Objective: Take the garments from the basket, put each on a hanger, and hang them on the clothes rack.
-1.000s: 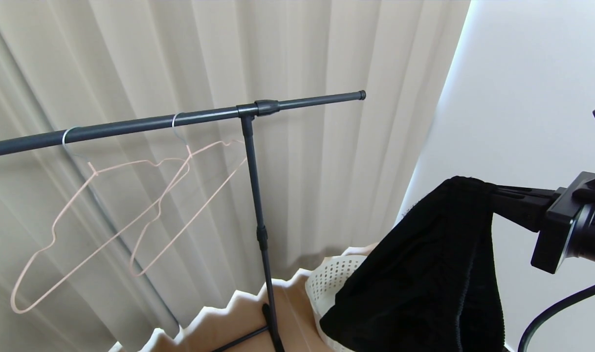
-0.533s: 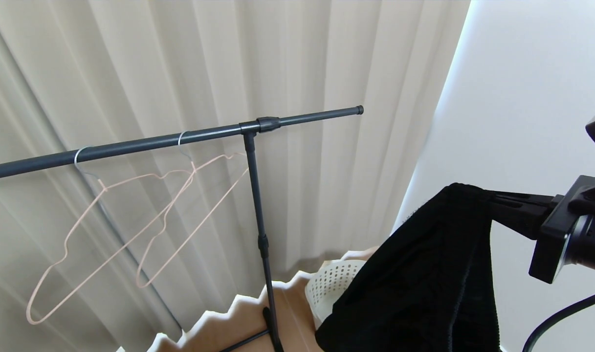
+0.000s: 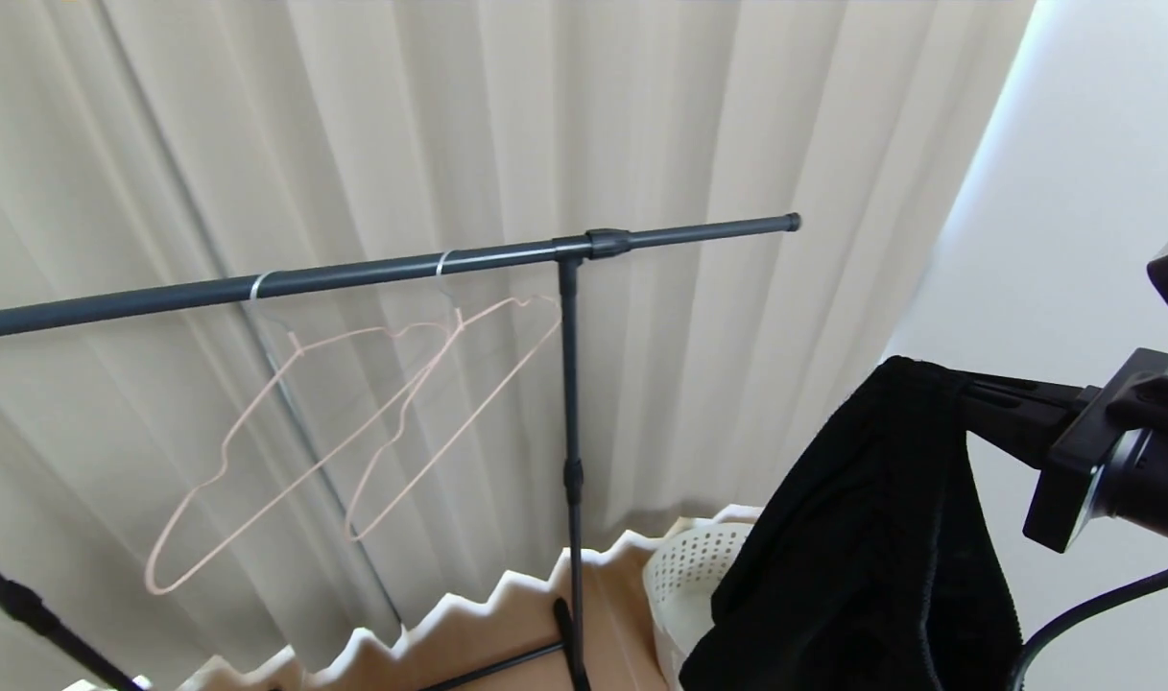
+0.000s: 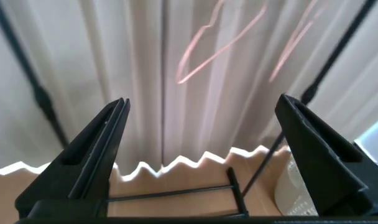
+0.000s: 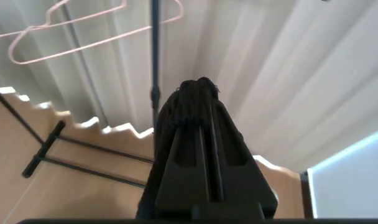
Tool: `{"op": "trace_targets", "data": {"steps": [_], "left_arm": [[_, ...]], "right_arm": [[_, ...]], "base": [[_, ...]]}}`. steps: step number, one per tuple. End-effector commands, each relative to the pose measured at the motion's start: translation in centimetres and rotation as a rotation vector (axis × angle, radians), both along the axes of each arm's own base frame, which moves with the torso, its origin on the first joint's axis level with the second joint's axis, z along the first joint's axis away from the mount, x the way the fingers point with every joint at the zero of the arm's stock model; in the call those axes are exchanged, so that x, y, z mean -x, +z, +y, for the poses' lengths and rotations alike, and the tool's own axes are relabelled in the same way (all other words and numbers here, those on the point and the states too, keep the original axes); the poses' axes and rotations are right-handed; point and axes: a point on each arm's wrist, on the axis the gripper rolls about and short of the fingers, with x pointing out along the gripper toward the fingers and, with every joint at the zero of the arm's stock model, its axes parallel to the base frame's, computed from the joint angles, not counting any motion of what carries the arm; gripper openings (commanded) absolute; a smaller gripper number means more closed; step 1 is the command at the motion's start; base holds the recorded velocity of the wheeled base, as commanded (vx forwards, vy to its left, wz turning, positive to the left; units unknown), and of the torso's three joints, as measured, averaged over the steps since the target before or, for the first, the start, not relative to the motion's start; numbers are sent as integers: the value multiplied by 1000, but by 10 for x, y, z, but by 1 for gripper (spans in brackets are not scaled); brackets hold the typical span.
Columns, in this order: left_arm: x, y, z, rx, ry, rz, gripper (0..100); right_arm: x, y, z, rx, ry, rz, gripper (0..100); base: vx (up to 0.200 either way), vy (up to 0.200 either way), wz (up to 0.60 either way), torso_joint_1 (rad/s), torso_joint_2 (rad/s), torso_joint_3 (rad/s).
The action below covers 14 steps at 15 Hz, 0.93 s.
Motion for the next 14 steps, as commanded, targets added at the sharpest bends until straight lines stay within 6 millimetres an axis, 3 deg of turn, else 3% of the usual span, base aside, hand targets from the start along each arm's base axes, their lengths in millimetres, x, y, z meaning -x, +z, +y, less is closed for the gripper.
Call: {"op": "trace_targets", "data": {"steps": [1, 4, 10, 12, 14], "left_arm": [[0, 0, 0, 0, 1, -1, 100], [0, 0, 0, 0, 1, 1, 100], [0, 0, 0, 0, 1, -1, 100], [0, 0, 0, 0, 1, 1, 100], [0, 0, 0, 2, 1, -1, 100]], "right_arm": [[-1, -1, 0, 3, 0, 4, 0], [0, -1, 0, 1, 0, 2, 0], [0, -1, 0, 1, -1, 2, 0], [1, -1, -1, 0, -1, 1, 0], [0, -1, -2, 9, -7, -2, 0]], "base": [[0, 0, 600, 7, 2, 2], [0, 0, 0, 0, 0, 0], [-200, 0, 0, 3, 5, 2], [-200, 200, 0, -5, -2, 0], [0, 100, 0, 4, 1, -1]]}}
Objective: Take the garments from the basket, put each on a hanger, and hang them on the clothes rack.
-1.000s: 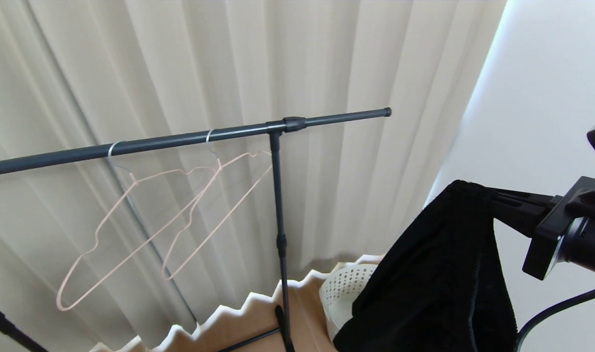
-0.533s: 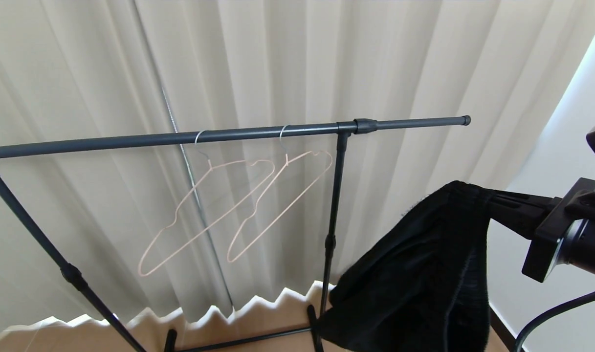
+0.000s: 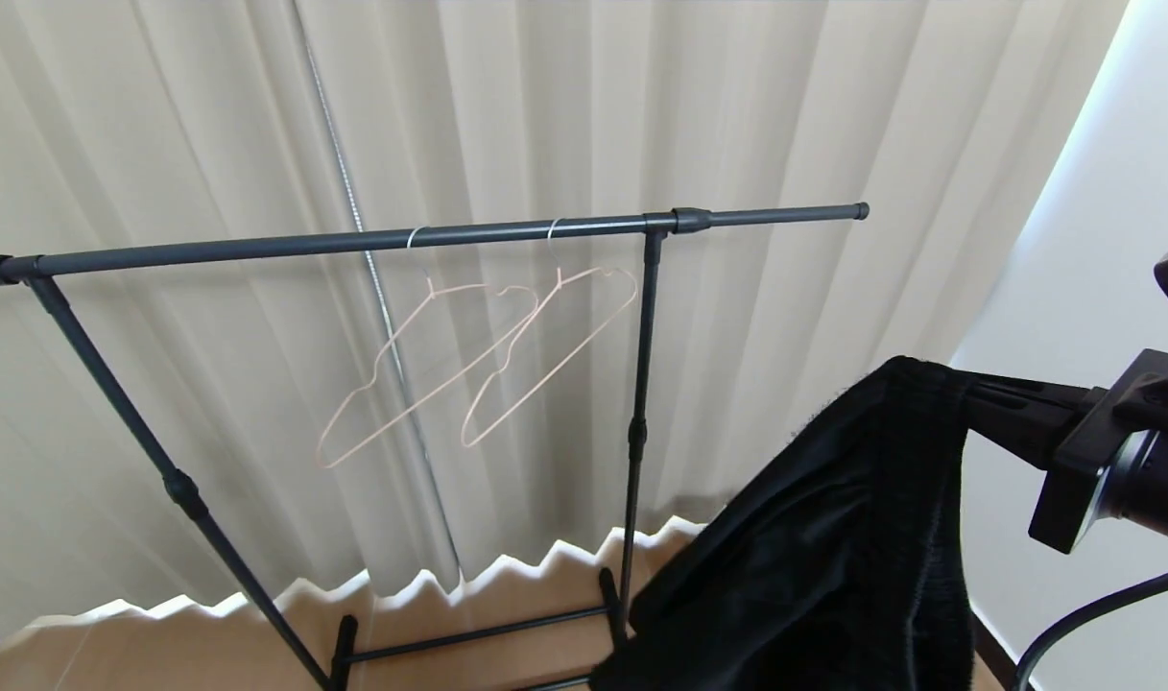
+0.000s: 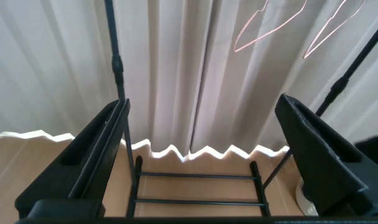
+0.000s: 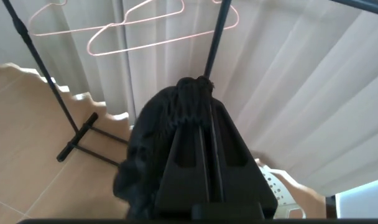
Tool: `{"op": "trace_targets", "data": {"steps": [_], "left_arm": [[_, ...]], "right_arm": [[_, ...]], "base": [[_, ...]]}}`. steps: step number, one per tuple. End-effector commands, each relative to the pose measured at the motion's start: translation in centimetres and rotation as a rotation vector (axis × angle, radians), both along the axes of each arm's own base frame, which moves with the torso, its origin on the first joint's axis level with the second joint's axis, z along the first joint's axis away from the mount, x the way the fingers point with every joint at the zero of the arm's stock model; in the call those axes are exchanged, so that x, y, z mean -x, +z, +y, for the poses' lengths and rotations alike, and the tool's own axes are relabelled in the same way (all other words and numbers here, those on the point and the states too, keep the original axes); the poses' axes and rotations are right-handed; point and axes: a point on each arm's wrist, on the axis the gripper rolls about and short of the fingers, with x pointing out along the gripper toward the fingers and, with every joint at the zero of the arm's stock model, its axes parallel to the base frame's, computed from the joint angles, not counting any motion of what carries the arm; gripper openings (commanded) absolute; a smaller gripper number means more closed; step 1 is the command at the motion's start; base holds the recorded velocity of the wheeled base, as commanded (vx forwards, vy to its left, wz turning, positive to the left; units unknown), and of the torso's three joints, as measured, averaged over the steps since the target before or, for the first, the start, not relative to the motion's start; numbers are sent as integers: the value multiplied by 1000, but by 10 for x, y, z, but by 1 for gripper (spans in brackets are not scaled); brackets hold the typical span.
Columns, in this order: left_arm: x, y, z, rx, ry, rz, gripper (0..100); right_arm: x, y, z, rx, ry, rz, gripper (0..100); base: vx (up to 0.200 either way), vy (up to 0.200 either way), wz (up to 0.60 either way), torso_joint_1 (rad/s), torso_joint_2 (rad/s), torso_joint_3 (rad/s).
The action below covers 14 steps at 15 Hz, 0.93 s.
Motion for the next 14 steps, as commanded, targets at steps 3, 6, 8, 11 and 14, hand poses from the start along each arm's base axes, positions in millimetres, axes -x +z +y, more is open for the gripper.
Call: {"op": "trace_targets", "data": {"steps": [3, 6, 8, 11, 14], "left_arm": [[0, 0, 0, 0, 1, 0, 100], [0, 0, 0, -2, 1, 1, 100], [0, 0, 0, -2, 1, 1, 100], [0, 0, 0, -2, 1, 1, 100], [0, 0, 0, -14, -6, 9, 100]], "right_arm": [[-1, -4, -1, 25, -6, 0, 0], [-1, -4, -2, 27, -5, -3, 0], [-1, -4, -2, 29, -5, -3, 0], [0, -5, -2, 30, -5, -1, 0], [-1, -8, -2, 69, 1, -11, 0]], "base": [[0, 0, 400, 3, 0, 3], [0, 0, 200, 9, 2, -1], [0, 0, 0, 0, 0, 0], [0, 0, 0, 0, 0, 0], [0, 0, 0, 0, 0, 0]]}}
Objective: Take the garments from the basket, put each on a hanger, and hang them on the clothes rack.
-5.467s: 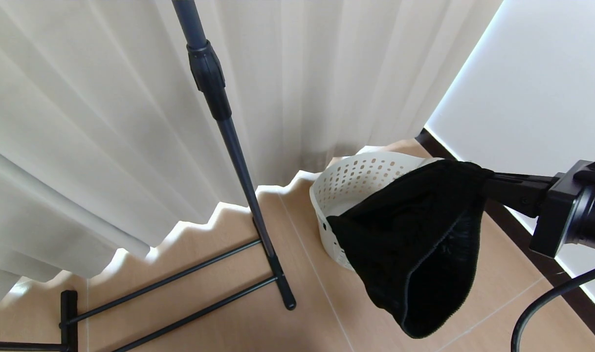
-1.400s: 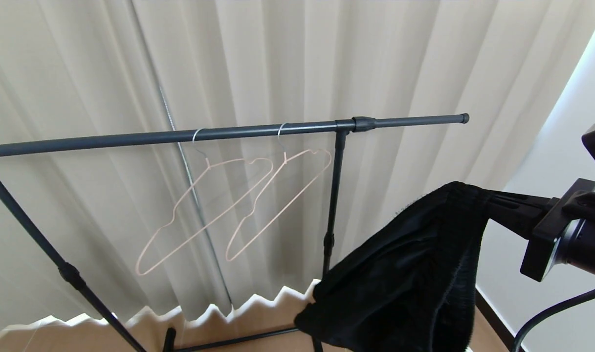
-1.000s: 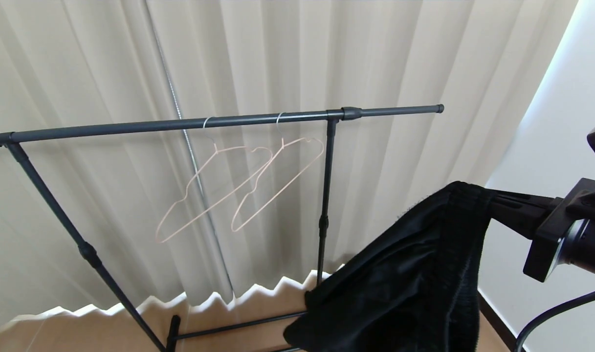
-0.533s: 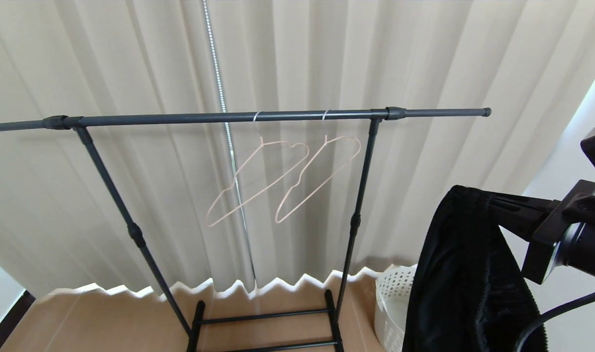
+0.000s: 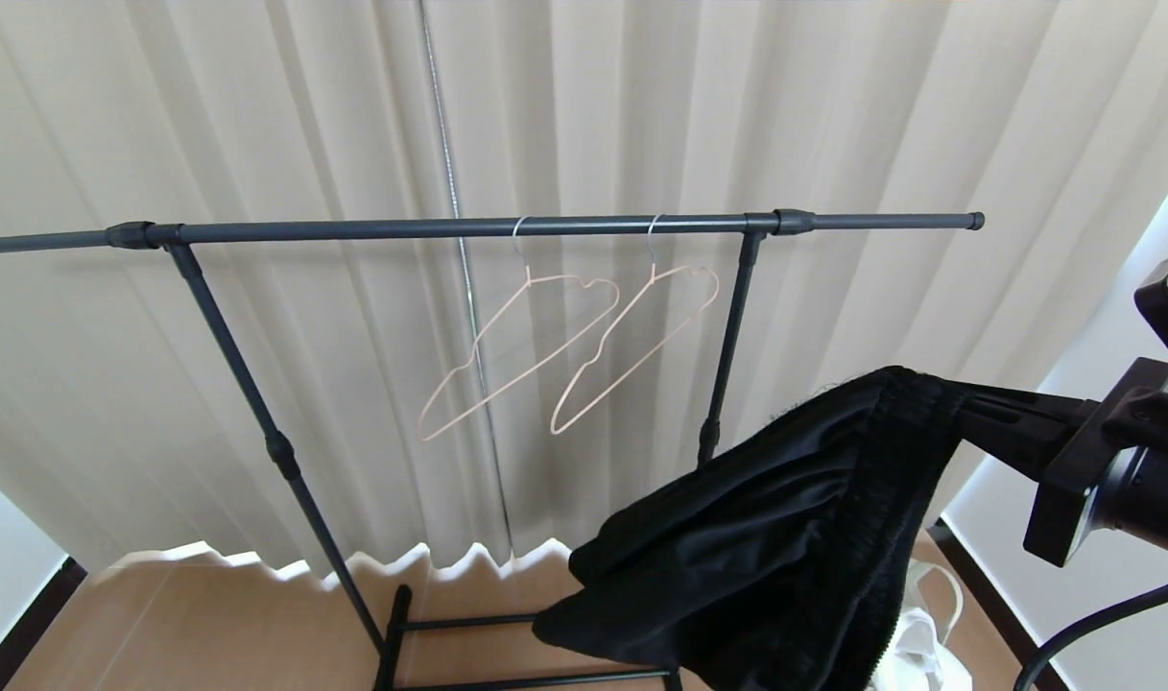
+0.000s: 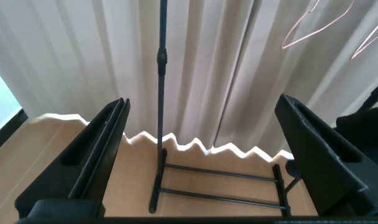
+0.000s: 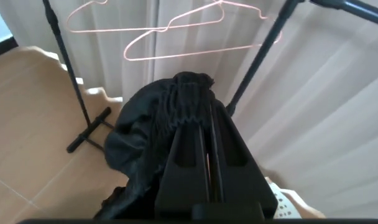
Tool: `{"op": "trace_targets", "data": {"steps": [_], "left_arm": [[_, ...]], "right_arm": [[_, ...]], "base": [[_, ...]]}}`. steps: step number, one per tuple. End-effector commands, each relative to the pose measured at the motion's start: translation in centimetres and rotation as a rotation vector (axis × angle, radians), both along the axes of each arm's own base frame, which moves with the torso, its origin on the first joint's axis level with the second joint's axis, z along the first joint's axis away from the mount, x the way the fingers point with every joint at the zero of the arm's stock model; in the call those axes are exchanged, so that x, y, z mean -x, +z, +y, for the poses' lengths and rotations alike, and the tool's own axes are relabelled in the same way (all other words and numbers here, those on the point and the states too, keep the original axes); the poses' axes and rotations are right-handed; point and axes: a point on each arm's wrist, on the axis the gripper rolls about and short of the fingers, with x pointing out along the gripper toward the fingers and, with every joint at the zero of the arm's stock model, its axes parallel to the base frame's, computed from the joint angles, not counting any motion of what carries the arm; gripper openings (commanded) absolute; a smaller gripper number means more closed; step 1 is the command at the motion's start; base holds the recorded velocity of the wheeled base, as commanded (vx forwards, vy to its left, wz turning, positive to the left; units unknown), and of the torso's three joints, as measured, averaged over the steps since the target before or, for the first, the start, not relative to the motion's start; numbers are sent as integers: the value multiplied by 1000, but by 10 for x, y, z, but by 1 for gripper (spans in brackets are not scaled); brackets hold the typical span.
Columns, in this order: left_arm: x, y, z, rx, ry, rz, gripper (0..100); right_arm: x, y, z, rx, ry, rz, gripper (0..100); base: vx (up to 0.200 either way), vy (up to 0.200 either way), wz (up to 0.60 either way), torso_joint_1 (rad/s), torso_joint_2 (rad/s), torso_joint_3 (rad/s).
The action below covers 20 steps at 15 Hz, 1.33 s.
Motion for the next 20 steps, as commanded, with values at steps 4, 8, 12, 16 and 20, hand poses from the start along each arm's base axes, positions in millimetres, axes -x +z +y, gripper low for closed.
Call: {"op": "trace_targets", "data": {"steps": [4, 8, 12, 16, 20], "left_arm": [[-20, 14, -2, -125, -109, 241, 100], [-105, 98, -15, 26, -370, 383, 100], [-173, 118, -55, 224, -492, 528, 100], [-208, 100, -96, 185, -542, 676, 100], [-221, 86, -152, 189, -599, 767, 100]], "right_arm": [[-9, -13, 10, 138, 44, -22, 0], [-64, -15, 59, -64, -44, 217, 0], [-108, -6, 87, -244, -343, 363, 0], [-121, -2, 108, -289, -390, 330, 0], [-121, -3, 137, -284, -333, 327, 0]], "base": [[0, 0, 0, 0, 0, 0], [0, 0, 0, 0, 0, 0], [0, 0, 0, 0, 0, 0], [0, 0, 0, 0, 0, 0], [0, 0, 0, 0, 0, 0]]}}
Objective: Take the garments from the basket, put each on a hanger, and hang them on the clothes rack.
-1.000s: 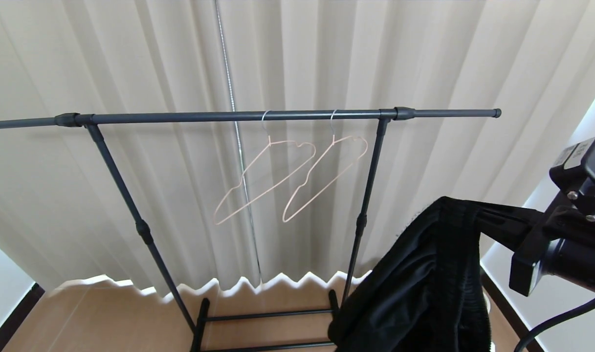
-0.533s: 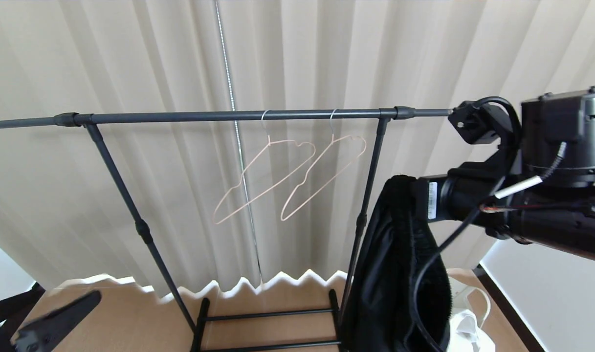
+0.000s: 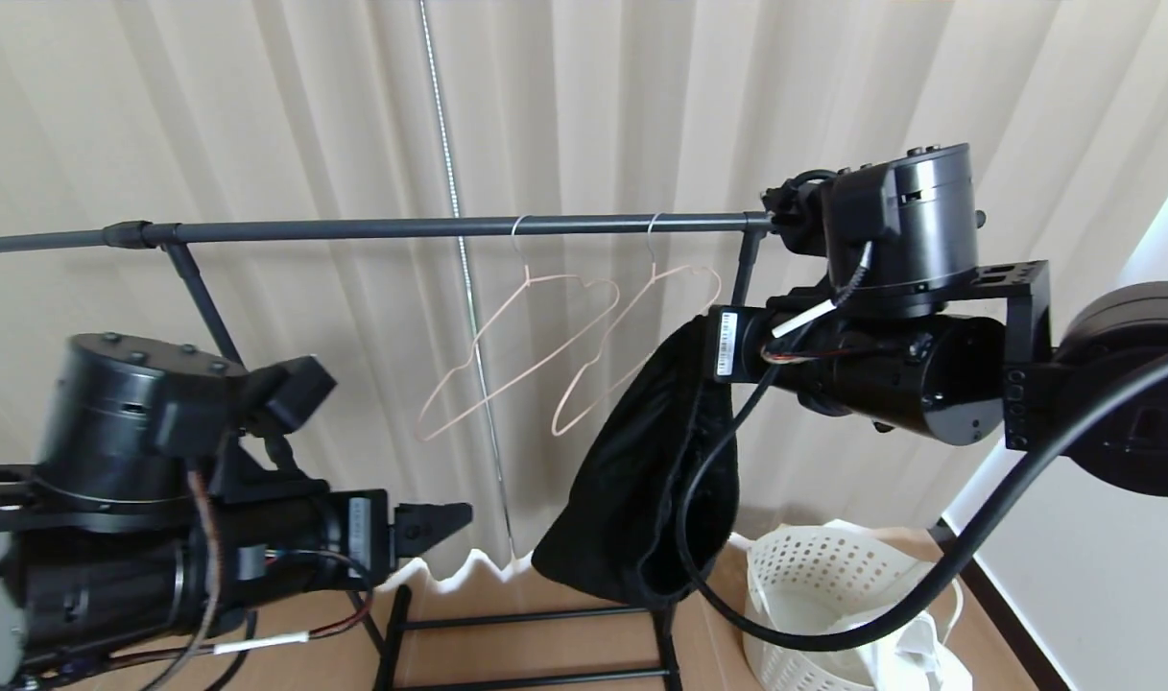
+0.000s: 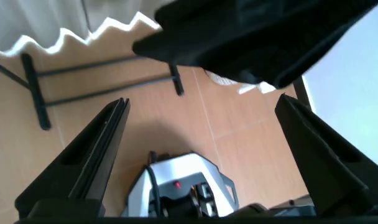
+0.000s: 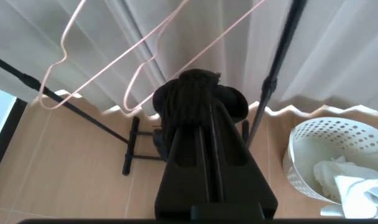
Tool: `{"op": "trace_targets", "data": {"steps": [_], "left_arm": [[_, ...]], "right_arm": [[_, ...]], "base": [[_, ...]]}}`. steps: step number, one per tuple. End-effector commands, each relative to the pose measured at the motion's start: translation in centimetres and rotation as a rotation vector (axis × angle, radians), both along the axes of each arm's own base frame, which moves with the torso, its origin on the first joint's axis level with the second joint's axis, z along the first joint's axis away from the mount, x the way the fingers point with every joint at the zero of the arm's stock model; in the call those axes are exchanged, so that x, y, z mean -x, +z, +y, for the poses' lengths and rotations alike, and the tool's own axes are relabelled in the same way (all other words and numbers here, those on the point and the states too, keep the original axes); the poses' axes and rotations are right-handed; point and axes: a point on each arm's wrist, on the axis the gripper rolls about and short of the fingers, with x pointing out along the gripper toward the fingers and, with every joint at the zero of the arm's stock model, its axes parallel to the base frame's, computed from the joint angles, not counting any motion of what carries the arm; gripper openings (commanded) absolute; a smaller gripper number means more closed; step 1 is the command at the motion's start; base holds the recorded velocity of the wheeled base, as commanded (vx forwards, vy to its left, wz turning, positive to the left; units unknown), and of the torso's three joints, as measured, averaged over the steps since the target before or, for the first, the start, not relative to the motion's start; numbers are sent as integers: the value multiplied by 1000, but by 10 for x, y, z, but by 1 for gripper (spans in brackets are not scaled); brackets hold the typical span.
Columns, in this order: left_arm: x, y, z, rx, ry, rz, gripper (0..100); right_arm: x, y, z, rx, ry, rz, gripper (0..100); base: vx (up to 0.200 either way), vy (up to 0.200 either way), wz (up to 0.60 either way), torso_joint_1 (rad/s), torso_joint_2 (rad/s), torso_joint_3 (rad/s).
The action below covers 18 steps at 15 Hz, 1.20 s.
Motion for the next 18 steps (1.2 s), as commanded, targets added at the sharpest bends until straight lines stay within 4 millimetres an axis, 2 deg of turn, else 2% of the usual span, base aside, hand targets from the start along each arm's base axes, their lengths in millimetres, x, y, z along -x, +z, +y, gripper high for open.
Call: {"op": "trace_targets", "data": {"steps": [1, 4, 6, 9, 11, 15, 18], "left_arm": [[-12, -25, -51, -35, -79, 108, 100], [-17, -47, -82, -69, -113, 99, 100], [-24, -67, -103, -74, -91, 70, 100], [-38, -80, -124, -28, -28, 89, 100], [-43, -84, -129, -14, -7, 103, 100], [-51, -109, -131, -102, 68, 113, 100], [-45, -124, -131, -153, 56, 151, 100]], "right_arm": [[-9, -14, 24, 19, 2, 14, 0], [-18, -16, 35, -13, -46, 5, 0], [-14, -12, 35, -40, -46, 2, 0], [0, -1, 35, -65, -24, -10, 0], [8, 5, 35, -77, -10, -19, 0], [16, 16, 28, -92, -26, -46, 0], [21, 24, 20, -108, -35, -60, 0]], "base": [[0, 0, 0, 0, 0, 0], [0, 0, 0, 0, 0, 0], [0, 0, 0, 0, 0, 0], [0, 0, 0, 0, 0, 0], [0, 0, 0, 0, 0, 0], [0, 0, 0, 0, 0, 0], [0, 0, 0, 0, 0, 0]]}}
